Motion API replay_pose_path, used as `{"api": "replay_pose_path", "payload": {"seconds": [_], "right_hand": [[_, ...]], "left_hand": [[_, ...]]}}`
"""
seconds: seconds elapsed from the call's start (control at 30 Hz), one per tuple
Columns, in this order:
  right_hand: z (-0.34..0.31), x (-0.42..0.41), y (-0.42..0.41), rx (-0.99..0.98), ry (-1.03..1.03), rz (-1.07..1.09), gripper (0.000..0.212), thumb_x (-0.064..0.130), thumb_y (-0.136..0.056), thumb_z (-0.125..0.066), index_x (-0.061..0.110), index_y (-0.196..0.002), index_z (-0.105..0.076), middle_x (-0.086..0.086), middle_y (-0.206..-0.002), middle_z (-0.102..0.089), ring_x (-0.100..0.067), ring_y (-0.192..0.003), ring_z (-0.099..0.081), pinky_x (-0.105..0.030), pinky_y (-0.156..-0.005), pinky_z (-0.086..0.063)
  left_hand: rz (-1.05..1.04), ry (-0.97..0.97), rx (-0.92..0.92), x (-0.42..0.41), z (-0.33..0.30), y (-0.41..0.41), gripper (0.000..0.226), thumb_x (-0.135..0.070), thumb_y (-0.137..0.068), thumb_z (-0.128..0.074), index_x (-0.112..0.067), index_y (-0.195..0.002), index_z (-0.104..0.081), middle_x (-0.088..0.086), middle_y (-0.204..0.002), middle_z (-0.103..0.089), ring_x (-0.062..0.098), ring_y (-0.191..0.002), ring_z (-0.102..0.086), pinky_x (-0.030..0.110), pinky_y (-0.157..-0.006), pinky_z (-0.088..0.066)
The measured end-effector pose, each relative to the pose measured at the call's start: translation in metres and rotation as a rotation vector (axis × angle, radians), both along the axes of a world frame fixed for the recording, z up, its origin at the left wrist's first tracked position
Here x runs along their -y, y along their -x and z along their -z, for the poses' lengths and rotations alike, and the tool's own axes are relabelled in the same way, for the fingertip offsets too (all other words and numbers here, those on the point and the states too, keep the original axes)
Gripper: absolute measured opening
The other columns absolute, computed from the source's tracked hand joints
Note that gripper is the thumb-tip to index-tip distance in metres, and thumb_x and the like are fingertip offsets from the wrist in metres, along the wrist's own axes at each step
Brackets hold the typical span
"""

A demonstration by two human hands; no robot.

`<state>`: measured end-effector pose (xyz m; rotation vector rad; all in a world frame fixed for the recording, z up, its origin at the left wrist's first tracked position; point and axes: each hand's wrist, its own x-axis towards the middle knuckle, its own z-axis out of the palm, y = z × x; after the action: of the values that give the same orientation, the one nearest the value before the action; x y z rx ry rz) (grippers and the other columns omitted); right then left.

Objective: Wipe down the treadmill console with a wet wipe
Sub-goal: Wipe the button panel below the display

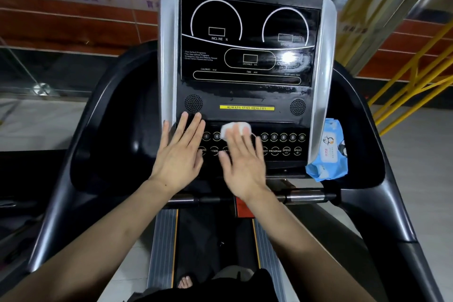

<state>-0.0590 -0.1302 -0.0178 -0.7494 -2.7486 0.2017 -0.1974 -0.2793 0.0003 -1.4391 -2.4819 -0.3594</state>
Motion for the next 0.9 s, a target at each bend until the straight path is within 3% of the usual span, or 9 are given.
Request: {"api": "replay_pose_path", "payload": {"seconds": [0.07, 0.27, 0.47, 0.57, 0.7, 0.9], "right_hand": [[-0.002, -0.002, -0.002, 0.029, -0.045, -0.037, 0.062, 0.055, -0.108, -0.014, 0.028, -0.165, -0.016, 0.009, -0.172, -0.007, -0.013, -0.160, 0.000, -0.049, -0.129, 0.002], [0.005, -0.032, -0.028, -0.068, 0.063, 0.231, 0.064, 0.055, -0.107, -0.014, 0.027, -0.164, -0.019, 0.007, -0.172, -0.011, -0.014, -0.160, -0.004, -0.049, -0.129, -0.004], [0.002, 0.016, 0.014, 0.039, -0.056, -0.082, 0.062, 0.054, -0.108, -0.020, 0.027, -0.165, -0.018, 0.009, -0.172, -0.011, -0.014, -0.160, 0.000, -0.050, -0.129, -0.001], [0.008, -0.011, -0.014, 0.000, -0.081, 0.063, 0.059, 0.053, -0.108, -0.021, 0.031, -0.163, -0.024, 0.011, -0.170, -0.018, -0.014, -0.159, -0.011, -0.055, -0.128, -0.007], [0.011, -0.022, -0.028, -0.063, 0.067, 0.252, 0.062, 0.052, -0.107, -0.015, 0.028, -0.164, -0.019, 0.006, -0.172, -0.014, -0.014, -0.160, -0.003, -0.052, -0.129, -0.003], [0.007, 0.024, 0.008, 0.052, -0.053, -0.047, 0.060, 0.052, -0.108, -0.017, 0.030, -0.164, -0.017, 0.012, -0.171, -0.008, -0.014, -0.160, 0.000, -0.052, -0.128, 0.001]], "left_hand": [[0.006, 0.001, 0.002, 0.001, 0.000, 0.000, 0.073, -0.028, -0.102, -0.050, -0.011, -0.166, -0.018, 0.001, -0.176, -0.007, 0.026, -0.163, 0.004, 0.062, -0.129, -0.003], [-0.039, -0.010, 0.004, 0.009, -0.001, 0.005, 0.071, -0.030, -0.104, -0.047, -0.011, -0.166, -0.017, 0.006, -0.176, -0.004, 0.030, -0.162, 0.006, 0.057, -0.131, -0.004], [-0.075, -0.016, 0.042, 0.019, 0.004, 0.009, 0.074, -0.028, -0.102, -0.051, -0.008, -0.165, -0.018, 0.010, -0.176, -0.005, 0.028, -0.163, 0.003, 0.055, -0.131, -0.010], [-0.083, -0.011, 0.049, 0.025, 0.007, 0.010, 0.074, -0.028, -0.102, -0.050, -0.008, -0.165, -0.016, 0.011, -0.176, -0.002, 0.025, -0.163, 0.005, 0.054, -0.131, -0.010], [-0.081, -0.008, 0.056, 0.031, 0.007, 0.008, 0.073, -0.028, -0.103, -0.048, -0.008, -0.166, -0.015, 0.012, -0.176, 0.000, 0.025, -0.163, 0.006, 0.053, -0.131, -0.009], [-0.095, 0.002, 0.063, 0.035, 0.006, 0.006, 0.072, -0.029, -0.104, -0.044, -0.008, -0.166, -0.013, 0.012, -0.176, 0.001, 0.023, -0.162, 0.007, 0.052, -0.132, -0.009]]}}
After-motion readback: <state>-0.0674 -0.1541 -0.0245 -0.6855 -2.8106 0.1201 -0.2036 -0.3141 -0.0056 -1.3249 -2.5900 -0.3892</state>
